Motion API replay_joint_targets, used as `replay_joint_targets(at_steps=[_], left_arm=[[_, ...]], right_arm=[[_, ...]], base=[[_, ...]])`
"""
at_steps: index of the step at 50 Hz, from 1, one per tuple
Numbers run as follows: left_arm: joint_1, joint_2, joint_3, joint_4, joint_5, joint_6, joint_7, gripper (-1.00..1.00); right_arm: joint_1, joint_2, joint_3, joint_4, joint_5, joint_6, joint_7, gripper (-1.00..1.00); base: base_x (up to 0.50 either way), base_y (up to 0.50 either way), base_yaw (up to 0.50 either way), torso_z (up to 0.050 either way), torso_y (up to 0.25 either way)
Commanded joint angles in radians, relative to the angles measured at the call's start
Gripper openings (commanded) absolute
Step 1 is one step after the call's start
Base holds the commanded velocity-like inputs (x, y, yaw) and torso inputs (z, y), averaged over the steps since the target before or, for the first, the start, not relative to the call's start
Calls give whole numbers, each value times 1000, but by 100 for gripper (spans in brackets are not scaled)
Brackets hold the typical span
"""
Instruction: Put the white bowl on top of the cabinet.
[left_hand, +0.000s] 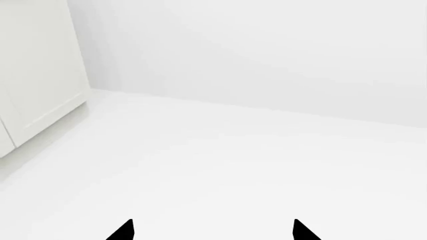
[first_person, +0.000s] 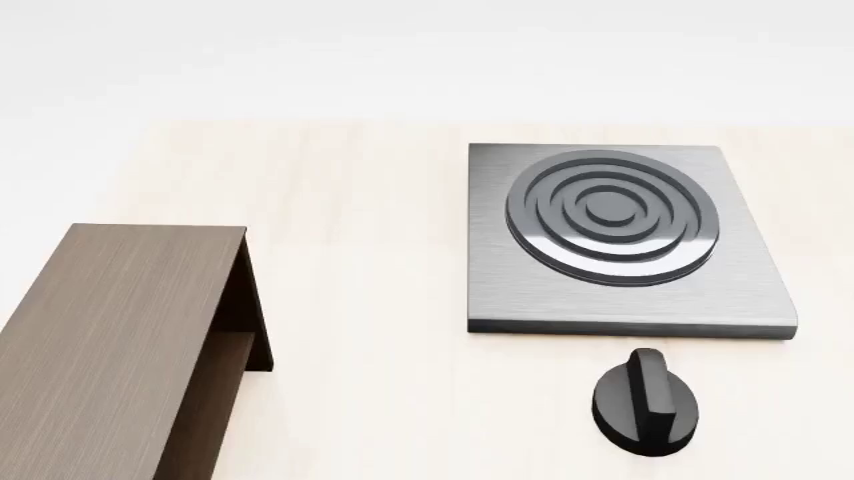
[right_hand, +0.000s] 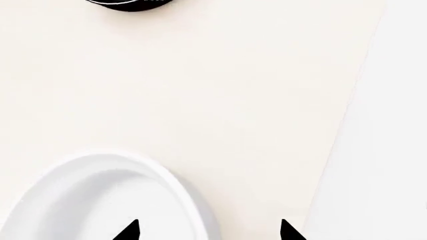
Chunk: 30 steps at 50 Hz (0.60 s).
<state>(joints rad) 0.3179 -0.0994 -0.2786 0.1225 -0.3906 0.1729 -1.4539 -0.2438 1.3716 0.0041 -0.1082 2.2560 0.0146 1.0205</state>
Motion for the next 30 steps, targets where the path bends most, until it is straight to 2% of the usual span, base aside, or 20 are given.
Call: replay_joint_targets(at_steps=[1,4,9,30], left_arm=[[-3,1,1,-1,7,-5,-1,100],[-3,1,1,-1,8,-5,-1,100],[-6,1,2,-1,12,-9,-2,100],[-7,3,1,-4,16,-12,0,100]], right_arm=[[170,-59,-149,75,-35,120,-34,100],[208,-82,-181,99,-54,153,-36,100],[332,-121,-266,156,-99,307,-71,100],[250,-143,-264,195,-96,261,-93,100]], base=[[0,0,0,0,0],[0,0,0,0,0],[0,0,0,0,0],[0,0,0,0,0]])
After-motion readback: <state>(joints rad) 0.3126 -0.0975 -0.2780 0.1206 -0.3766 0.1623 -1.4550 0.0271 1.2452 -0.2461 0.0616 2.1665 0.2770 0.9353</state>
